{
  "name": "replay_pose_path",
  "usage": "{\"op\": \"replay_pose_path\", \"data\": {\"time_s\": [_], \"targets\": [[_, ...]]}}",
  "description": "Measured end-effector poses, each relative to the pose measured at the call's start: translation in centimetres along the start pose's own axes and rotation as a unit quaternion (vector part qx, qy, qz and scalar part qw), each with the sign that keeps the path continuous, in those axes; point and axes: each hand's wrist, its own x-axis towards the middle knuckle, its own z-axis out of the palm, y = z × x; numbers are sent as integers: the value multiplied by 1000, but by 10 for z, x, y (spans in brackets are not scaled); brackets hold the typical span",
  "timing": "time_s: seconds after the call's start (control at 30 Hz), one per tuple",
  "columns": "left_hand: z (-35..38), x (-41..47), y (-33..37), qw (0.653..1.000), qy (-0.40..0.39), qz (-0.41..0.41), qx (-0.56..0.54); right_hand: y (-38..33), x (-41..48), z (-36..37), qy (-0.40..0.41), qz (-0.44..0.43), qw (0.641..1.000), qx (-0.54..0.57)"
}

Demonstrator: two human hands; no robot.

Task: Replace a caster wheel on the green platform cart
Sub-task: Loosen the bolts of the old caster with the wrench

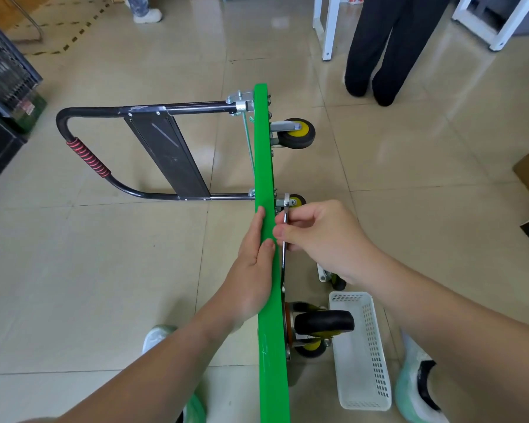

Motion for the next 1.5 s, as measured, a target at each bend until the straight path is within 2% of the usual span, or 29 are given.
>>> {"op": "replay_pose_path", "data": {"time_s": [0.1,0.23,0.6,0.8,1.0,1.17,1.23,1.37,1.5], "targets": [[0,0,0,1000,1,0,3,4,0,1,-13,8,995,99],[0,-1,0,1000,-3,-1,-7,13,-1,3,-1,7,986,164],[-2,1,-3,999,-21,-8,-36,13,-8,6,6,-21,993,118],[-1,4,-10,998,-31,4,-52,6,-21,5,-25,-53,994,90],[-1,1,-4,998,-24,-8,-50,8,-28,5,14,-55,993,101],[-1,-1,-2,998,-29,-13,-60,5,-39,7,-7,-75,994,77],[-1,-1,-1,998,-26,-9,-51,0,-33,2,18,-79,994,79],[-2,-3,2,999,-22,-5,-39,-2,-4,-16,67,-27,985,157],[-3,-1,-1,998,-36,-11,-44,8,11,-14,40,11,985,169]]}}
